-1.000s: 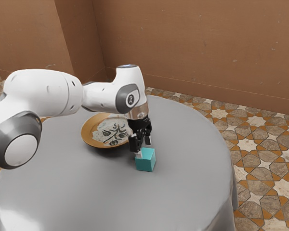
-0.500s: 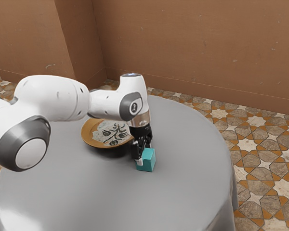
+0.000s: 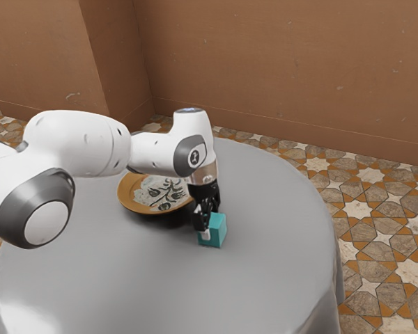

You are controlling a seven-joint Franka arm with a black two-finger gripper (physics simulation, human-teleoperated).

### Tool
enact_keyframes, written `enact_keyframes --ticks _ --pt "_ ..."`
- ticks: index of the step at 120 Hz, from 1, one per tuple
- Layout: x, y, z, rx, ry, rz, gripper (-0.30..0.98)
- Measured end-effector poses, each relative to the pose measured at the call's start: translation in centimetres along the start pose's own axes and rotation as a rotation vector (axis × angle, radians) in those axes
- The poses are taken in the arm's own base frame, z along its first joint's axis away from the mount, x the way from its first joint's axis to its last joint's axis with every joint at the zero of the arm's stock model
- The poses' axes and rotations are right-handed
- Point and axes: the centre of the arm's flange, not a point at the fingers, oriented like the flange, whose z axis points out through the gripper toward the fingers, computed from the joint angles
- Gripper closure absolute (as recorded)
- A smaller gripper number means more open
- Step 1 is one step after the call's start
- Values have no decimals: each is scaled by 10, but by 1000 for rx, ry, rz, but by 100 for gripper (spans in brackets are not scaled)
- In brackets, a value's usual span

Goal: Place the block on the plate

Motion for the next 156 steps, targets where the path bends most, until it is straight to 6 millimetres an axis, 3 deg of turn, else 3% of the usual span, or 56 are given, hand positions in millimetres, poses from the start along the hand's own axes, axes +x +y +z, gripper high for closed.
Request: enact_keyframes --ticks 20,48,76,132,156 --pt "-1 3 -9 -38 -12 -1 29" --pt "-6 3 -37 -99 -41 1 31" --pt "-30 -6 -56 -135 -68 26 31" --pt "-2 0 -178 -306 -59 25 31" --pt "31 11 -222 -361 1 -6 31"
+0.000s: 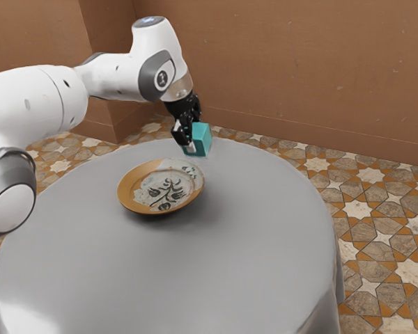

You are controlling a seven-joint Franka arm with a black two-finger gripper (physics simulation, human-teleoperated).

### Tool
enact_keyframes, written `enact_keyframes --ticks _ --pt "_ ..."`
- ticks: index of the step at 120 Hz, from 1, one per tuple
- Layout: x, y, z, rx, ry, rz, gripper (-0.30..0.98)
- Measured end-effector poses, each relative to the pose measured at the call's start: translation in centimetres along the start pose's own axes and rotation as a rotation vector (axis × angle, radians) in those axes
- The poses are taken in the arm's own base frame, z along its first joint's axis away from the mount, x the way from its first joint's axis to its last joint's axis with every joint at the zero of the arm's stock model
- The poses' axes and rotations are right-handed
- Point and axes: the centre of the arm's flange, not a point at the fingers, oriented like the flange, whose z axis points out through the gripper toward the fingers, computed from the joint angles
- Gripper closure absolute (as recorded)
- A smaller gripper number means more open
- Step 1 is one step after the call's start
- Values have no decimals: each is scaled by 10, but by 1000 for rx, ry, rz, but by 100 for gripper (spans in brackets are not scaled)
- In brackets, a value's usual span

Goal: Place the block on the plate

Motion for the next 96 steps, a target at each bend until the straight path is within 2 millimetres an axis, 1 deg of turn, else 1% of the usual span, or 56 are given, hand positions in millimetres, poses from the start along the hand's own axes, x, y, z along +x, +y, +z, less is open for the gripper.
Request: enact_keyframes --ticks 12,20,34,40,54,61,84,96 --pt "15 8 -9 -10 32 -9 31" --pt "30 13 -5 -3 56 -23 31" --pt "70 23 14 26 94 -67 31" --pt "83 25 24 44 96 -81 31" --pt "112 27 59 101 95 -110 31" --pt "119 27 73 121 91 -115 31" --pt "130 27 114 165 94 -118 31" --pt "131 26 130 183 91 -115 31"
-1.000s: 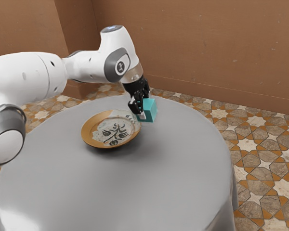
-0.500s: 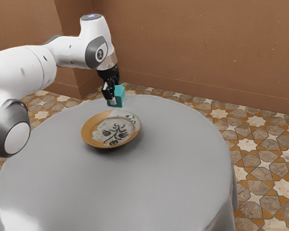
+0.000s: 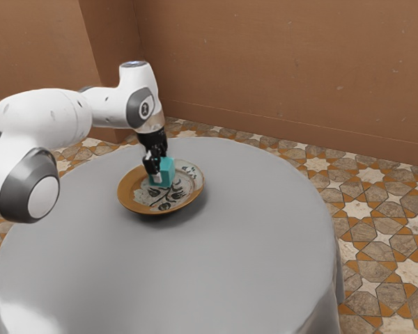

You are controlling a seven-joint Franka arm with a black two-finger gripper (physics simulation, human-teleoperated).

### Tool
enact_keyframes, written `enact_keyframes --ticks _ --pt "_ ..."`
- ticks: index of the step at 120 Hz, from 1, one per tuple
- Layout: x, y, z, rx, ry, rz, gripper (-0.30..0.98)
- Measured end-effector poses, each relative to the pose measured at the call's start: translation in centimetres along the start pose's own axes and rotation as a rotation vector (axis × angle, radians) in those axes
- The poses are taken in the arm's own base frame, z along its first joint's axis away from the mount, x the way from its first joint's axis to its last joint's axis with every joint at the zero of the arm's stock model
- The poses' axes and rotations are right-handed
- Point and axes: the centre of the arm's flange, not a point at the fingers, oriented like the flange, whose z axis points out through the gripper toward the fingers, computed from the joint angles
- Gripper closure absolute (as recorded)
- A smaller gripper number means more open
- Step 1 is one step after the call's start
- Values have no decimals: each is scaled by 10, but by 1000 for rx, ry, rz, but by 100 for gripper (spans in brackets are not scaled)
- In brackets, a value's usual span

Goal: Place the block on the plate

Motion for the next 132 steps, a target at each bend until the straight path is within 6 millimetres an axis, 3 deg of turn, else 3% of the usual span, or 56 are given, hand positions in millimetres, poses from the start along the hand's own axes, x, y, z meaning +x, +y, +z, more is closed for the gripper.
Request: enact_keyframes --ticks 24,68,92,132 --pt "3 4 21 18 -2 0 31" --pt "2 6 16 4 -8 5 10" --pt "2 5 -13 -16 -21 10 4" --pt "-17 -22 -93 4 -54 50 1"
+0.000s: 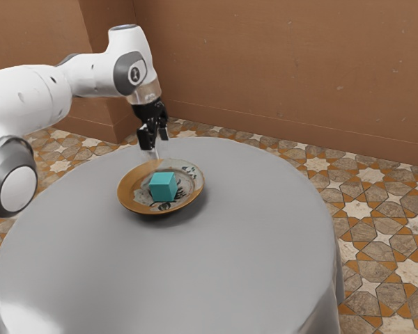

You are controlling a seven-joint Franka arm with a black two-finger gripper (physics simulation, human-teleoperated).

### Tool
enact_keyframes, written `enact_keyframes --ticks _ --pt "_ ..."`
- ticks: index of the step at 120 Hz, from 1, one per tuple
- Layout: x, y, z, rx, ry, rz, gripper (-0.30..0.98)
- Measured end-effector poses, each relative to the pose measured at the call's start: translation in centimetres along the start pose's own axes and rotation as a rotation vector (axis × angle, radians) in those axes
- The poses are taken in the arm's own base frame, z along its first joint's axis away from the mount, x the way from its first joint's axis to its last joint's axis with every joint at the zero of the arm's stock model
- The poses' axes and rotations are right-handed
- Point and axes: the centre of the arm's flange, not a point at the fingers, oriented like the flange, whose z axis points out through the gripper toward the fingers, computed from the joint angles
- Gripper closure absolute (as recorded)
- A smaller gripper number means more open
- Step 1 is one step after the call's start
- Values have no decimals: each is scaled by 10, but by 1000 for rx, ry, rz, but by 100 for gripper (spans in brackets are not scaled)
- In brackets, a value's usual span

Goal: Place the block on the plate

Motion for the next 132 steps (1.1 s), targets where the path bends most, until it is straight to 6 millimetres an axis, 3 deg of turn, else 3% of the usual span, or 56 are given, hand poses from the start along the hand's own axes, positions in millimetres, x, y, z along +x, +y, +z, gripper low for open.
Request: enact_keyframes --ticks 16,36,61,90,119,132 --pt "-13 -19 -27 49 -6 39 0" --pt "-12 -40 -63 84 -23 186 0" --pt "-26 -80 -103 99 -65 567 0" --pt "-30 -130 -134 82 -123 1017 0" --pt "-48 -176 -129 85 -180 1388 0" --pt "-49 -186 -126 79 -193 1490 0"
